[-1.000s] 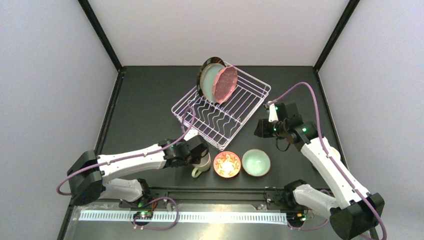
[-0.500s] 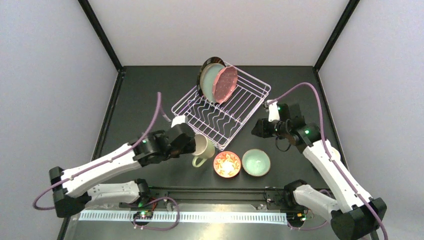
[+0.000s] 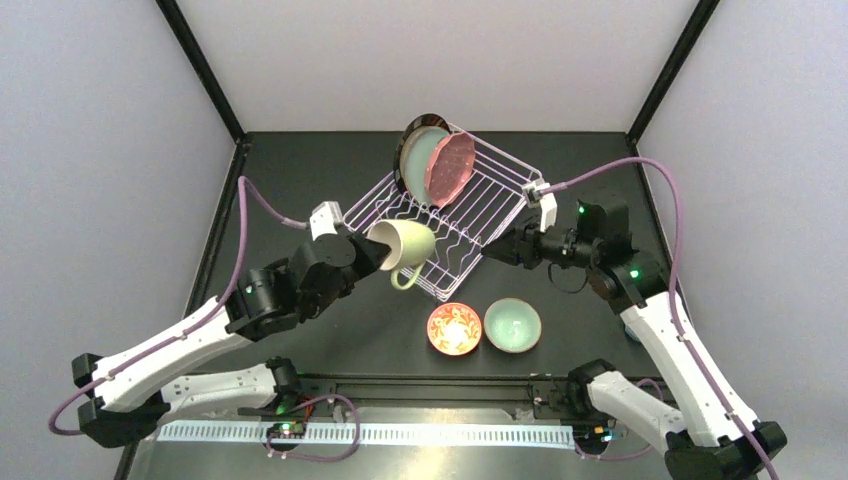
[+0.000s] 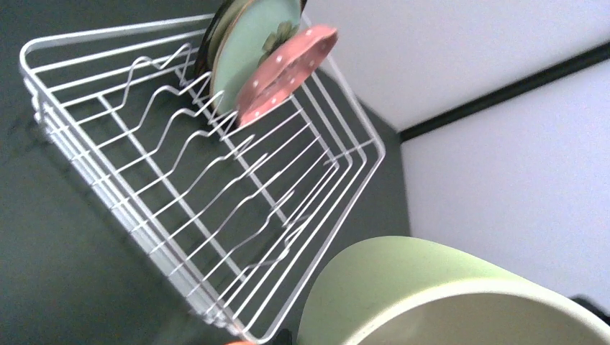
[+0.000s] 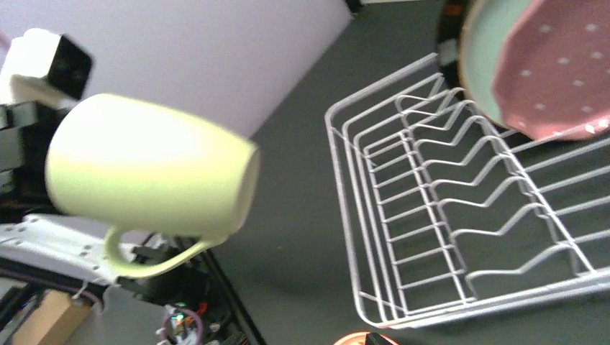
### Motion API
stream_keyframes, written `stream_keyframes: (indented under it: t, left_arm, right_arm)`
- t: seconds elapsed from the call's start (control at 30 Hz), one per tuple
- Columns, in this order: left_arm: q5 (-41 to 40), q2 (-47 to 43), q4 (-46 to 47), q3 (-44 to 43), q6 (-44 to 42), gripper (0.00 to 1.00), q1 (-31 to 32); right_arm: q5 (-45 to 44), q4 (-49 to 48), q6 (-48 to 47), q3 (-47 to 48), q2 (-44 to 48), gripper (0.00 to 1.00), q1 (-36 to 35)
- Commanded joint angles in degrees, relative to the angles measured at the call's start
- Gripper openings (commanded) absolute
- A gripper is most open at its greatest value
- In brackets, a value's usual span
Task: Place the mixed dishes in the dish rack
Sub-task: Pass from the left arm to the right
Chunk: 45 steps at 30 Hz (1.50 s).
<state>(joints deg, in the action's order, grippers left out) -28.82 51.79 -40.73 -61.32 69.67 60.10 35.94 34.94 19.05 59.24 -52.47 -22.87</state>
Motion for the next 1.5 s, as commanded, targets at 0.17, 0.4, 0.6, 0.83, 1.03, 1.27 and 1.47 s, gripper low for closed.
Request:
stream_keyframes:
  t: [0.17, 0.4, 0.6, 0.83, 1.03, 1.27, 1.47]
  left_arm:
    - [-6.2, 2.9, 21.4, -1.9, 6.9, 0.01, -1.1]
    - [8.5, 6.9, 28.9, -1.5, 9.7, 0.01, -5.7]
    - [19.3, 9.6, 32.6, -1.1, 10.5, 0.01, -9.0]
    - [27.9, 11.4, 39.1, 1.6, 11.3, 0.01, -10.9]
    - [32.3, 13.1, 44.2, 2.2, 11.2, 0.01, -12.1]
    - [34.2, 12.6, 47.0, 3.3, 11.6, 0.01, -14.8]
    - [35.6, 11.9, 48.9, 4.1, 12.2, 0.01, -16.0]
  right_arm:
    - [17.4, -10.0, 7.1, -1.1, 1.8, 0.95, -0.4]
    - [24.0, -16.7, 13.6, -3.4, 2.7, 0.95, -0.4]
    - [26.5, -22.6, 18.9, -5.3, 2.8, 0.95, -0.4]
    - [27.6, -29.5, 23.9, -6.5, 1.2, 0.95, -0.4]
    - [27.3, -31.2, 25.0, -6.6, -0.3, 0.95, -0.4]
    - [26.5, -28.9, 24.1, -6.1, 0.1, 0.95, -0.4]
    - [25.2, -30.3, 24.7, -7.8, 0.1, 0.95, -0.4]
